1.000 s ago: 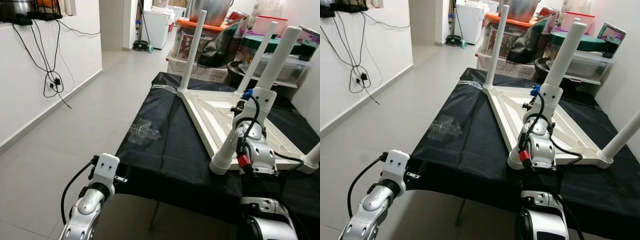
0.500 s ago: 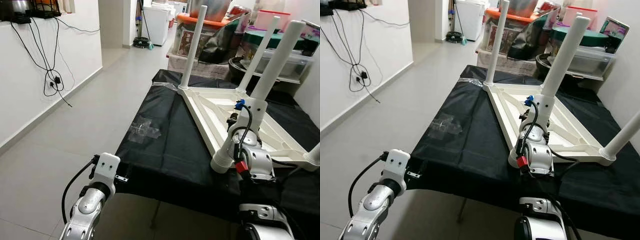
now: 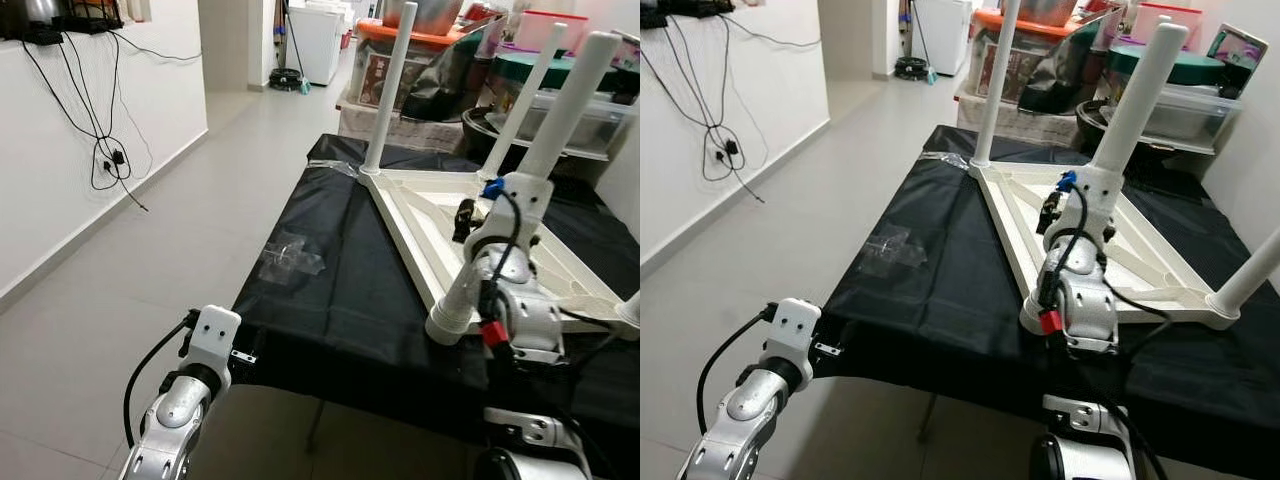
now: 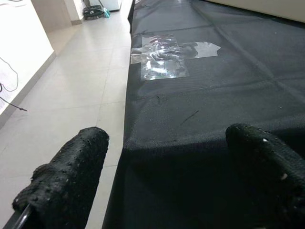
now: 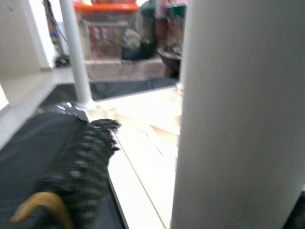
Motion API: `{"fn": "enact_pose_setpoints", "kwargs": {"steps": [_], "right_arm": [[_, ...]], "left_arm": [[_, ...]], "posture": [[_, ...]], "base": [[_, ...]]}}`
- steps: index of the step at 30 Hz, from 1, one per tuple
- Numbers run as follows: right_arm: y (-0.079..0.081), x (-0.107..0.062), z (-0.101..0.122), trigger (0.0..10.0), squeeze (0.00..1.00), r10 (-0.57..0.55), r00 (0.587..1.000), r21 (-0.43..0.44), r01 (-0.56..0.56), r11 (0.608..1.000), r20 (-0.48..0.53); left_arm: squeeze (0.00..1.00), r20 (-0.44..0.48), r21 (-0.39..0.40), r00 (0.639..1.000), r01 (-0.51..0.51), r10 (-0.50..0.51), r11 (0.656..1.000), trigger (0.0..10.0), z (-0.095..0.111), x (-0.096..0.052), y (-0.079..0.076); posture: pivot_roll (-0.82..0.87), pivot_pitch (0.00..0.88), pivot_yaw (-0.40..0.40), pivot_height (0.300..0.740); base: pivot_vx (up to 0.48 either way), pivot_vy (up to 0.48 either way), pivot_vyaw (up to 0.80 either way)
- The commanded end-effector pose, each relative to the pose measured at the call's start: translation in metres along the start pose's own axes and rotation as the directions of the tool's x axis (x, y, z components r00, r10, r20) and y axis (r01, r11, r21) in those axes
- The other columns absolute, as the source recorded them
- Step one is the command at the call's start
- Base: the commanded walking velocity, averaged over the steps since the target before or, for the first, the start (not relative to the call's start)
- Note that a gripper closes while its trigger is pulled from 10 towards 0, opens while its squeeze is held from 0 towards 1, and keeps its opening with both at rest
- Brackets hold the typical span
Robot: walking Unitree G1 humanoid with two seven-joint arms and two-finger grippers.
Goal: Building children table
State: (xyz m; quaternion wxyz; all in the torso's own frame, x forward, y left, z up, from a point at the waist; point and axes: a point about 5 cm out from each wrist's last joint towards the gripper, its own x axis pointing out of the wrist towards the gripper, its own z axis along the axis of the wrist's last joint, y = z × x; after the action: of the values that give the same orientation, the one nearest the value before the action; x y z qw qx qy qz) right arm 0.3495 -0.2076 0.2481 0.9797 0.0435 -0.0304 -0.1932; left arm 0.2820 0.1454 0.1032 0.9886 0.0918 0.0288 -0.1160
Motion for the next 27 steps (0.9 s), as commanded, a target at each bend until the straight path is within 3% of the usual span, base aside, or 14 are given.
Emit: {"fn": "enact_pose_setpoints", "kwargs": {"steps": [1,6,9,13,16,17,18,19,27], "right_arm": [[-0.003,-0.001,0.002,10.0,1.00,0.023,1.000,0.000,-0.023,1.000,0.008],[-0.018,-0.002,0.017,10.0,1.00,0.151,0.986,-0.061,-0.147,0.987,0.064],[-0.044,0.014,0.027,10.0,1.00,0.291,0.955,-0.194,-0.275,0.942,0.056],[-0.055,0.022,0.032,10.0,1.00,0.332,0.942,-0.250,-0.310,0.917,0.048],[-0.066,0.035,0.029,10.0,1.00,0.409,0.912,-0.290,-0.396,0.871,-0.017],[-0.070,0.039,0.026,10.0,0.68,0.459,0.886,-0.299,-0.455,0.839,-0.063],[-0.070,0.039,0.026,10.0,0.68,0.459,0.886,-0.299,-0.455,0.839,-0.063],[-0.072,0.042,0.024,10.0,0.00,0.489,0.867,-0.300,-0.493,0.817,-0.094],[-0.074,0.044,0.018,10.0,0.00,0.614,0.774,-0.243,-0.633,0.735,-0.155]], "left_arm": [[0.00,-0.002,0.002,1.000,0.018,-0.018,1.000,10.0,-0.001,-0.001,-0.004],[0.00,-0.003,0.004,1.000,0.024,-0.024,1.000,10.0,-0.001,-0.001,-0.003],[0.00,-0.003,0.007,1.000,0.028,-0.028,1.000,10.0,-0.001,0.001,-0.004],[0.00,-0.002,0.007,1.000,0.029,-0.029,1.000,10.0,-0.001,0.002,-0.004],[0.00,0.000,0.010,0.999,0.033,-0.033,0.999,10.0,-0.001,0.004,-0.004],[0.00,0.002,0.012,0.999,0.034,-0.034,0.999,10.0,0.000,0.005,-0.004],[0.00,0.002,0.012,0.999,0.034,-0.034,0.999,10.0,0.000,0.005,-0.004],[0.00,0.003,0.013,0.999,0.034,-0.034,0.999,10.0,0.000,0.005,-0.004],[0.00,0.008,0.022,1.000,0.025,-0.025,0.999,10.0,0.001,0.005,0.000]], "posture": [[0.09,0.000,-0.133,0.740],[0.09,0.000,-0.132,0.740],[0.09,0.000,-0.129,0.740],[0.09,0.000,-0.129,0.740],[0.09,0.000,-0.130,0.740],[0.10,0.000,-0.135,0.740],[0.10,0.000,-0.135,0.740],[0.10,0.000,-0.135,0.740],[0.13,0.000,-0.149,0.740]], "base": [[0.000,0.000,0.00],[0.000,0.000,0.00],[0.000,0.000,0.00],[0.000,0.000,0.00],[0.000,0.000,0.00],[0.000,0.000,0.00],[0.000,0.000,0.00],[0.000,0.000,0.00],[0.000,0.000,0.00]]}}
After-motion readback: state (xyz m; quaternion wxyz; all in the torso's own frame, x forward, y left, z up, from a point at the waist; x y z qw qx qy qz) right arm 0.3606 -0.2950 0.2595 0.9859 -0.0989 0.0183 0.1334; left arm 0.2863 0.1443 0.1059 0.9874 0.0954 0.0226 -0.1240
